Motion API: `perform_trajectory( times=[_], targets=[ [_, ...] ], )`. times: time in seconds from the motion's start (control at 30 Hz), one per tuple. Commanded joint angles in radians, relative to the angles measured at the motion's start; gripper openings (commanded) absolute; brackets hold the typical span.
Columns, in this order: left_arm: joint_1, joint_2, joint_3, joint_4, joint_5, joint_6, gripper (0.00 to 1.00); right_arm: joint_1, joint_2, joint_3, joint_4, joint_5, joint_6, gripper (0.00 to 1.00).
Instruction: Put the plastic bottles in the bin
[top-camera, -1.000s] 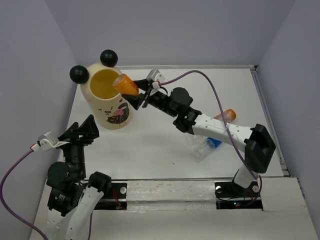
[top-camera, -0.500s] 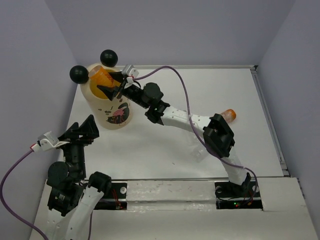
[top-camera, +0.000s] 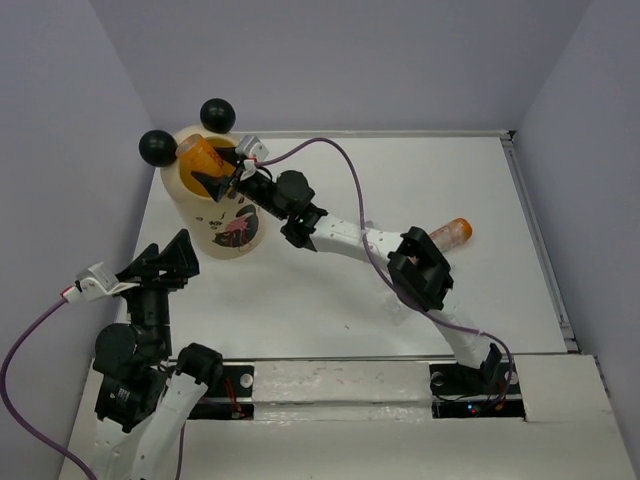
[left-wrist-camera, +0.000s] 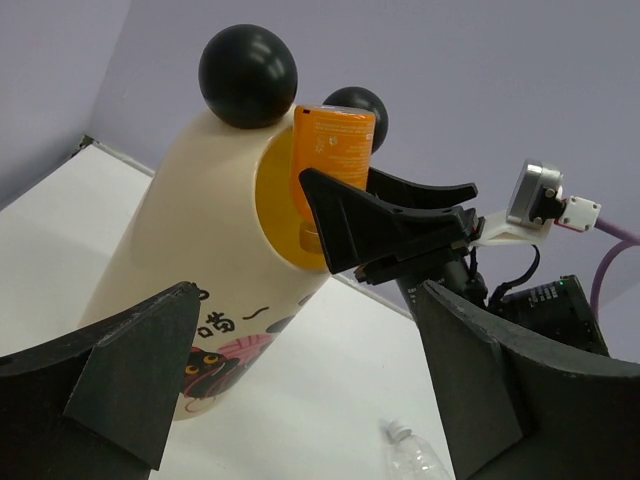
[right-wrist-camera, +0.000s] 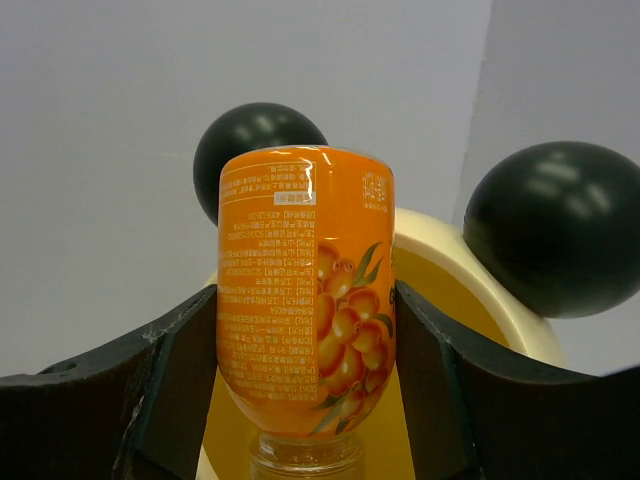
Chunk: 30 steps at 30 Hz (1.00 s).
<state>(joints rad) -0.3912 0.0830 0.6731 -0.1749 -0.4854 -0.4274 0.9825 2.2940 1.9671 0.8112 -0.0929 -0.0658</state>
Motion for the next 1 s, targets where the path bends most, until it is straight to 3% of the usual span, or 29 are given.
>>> perform_trajectory(
  times=[0.0,0.07,0.2,0.37,0.57,0.63,0.73,0.83,0.93,0.97],
  targets=[
    [-0.002,0.015,-0.012,0.054,0.008,0.004,0.99,0.005,0.007,0.017,0.105,0.055,-0.029,0.56],
    [-0.003,0.017,-0.014,0.055,0.010,0.004,0.99,0.005,-0.008,-0.005,0.118,0.056,-0.026,0.68],
    [-0.003,0.023,-0.012,0.055,0.014,0.003,0.99,0.005,-0.054,-0.062,0.121,0.048,-0.026,0.82],
    [-0.003,0.027,-0.012,0.055,0.027,-0.001,0.99,0.005,-0.114,-0.149,0.131,0.019,-0.014,0.92],
    [-0.003,0.037,-0.010,0.054,0.030,0.001,0.99,0.005,-0.203,-0.241,0.147,0.016,0.015,0.92],
    [-0.002,0.044,-0.013,0.057,0.057,0.003,0.99,0.005,-0.244,-0.306,0.144,0.025,0.038,0.90],
    [-0.002,0.076,-0.020,0.072,0.145,-0.002,0.99,0.005,-0.376,-0.448,0.096,0.053,0.063,0.79],
    [-0.002,0.151,-0.007,0.074,0.235,-0.025,0.99,0.005,-0.556,-0.637,-0.030,0.163,0.121,0.61],
    [-0.003,0.283,0.011,0.097,0.434,-0.080,0.99,0.005,-0.750,-0.843,-0.183,0.330,0.191,0.44],
    [-0.003,0.325,0.020,0.119,0.474,-0.108,0.99,0.005,-0.801,-0.894,-0.228,0.435,0.220,0.34]
  ],
)
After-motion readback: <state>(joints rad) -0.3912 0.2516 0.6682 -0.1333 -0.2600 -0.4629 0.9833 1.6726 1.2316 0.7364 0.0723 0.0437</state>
